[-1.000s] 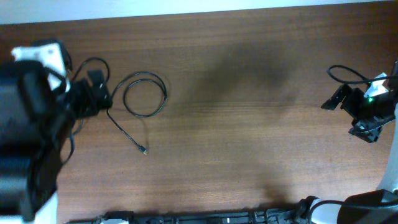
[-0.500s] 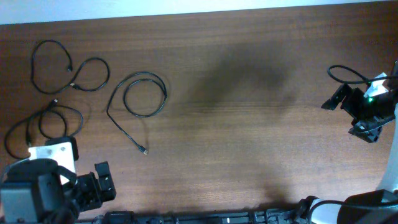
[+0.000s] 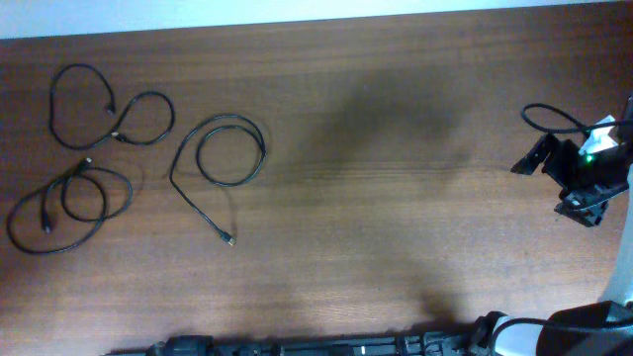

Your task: Untangle cables

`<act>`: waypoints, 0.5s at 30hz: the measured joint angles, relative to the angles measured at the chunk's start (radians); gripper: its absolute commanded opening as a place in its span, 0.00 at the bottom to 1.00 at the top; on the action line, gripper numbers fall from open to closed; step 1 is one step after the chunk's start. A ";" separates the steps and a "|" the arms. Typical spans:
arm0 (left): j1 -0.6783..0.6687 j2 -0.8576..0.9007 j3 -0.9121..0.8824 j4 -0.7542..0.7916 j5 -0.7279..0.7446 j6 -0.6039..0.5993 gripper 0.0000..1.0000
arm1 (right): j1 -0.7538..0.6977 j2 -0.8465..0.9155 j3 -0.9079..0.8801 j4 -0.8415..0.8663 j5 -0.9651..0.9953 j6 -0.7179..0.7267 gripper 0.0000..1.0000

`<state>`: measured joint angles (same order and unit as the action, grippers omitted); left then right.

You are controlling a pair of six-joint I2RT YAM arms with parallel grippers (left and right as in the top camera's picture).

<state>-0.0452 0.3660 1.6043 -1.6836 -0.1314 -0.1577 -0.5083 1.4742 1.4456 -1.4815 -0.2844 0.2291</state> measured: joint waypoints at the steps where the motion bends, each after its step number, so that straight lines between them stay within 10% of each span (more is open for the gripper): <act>1: 0.000 -0.027 0.000 0.000 -0.004 0.000 0.99 | 0.000 0.000 0.000 0.000 0.000 0.000 0.99; 15: 0.000 -0.188 0.000 -0.003 -0.015 0.000 0.99 | 0.000 0.000 0.000 0.000 0.000 0.000 0.99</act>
<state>-0.0452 0.1780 1.6047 -1.6871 -0.1463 -0.1577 -0.5083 1.4742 1.4456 -1.4811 -0.2844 0.2287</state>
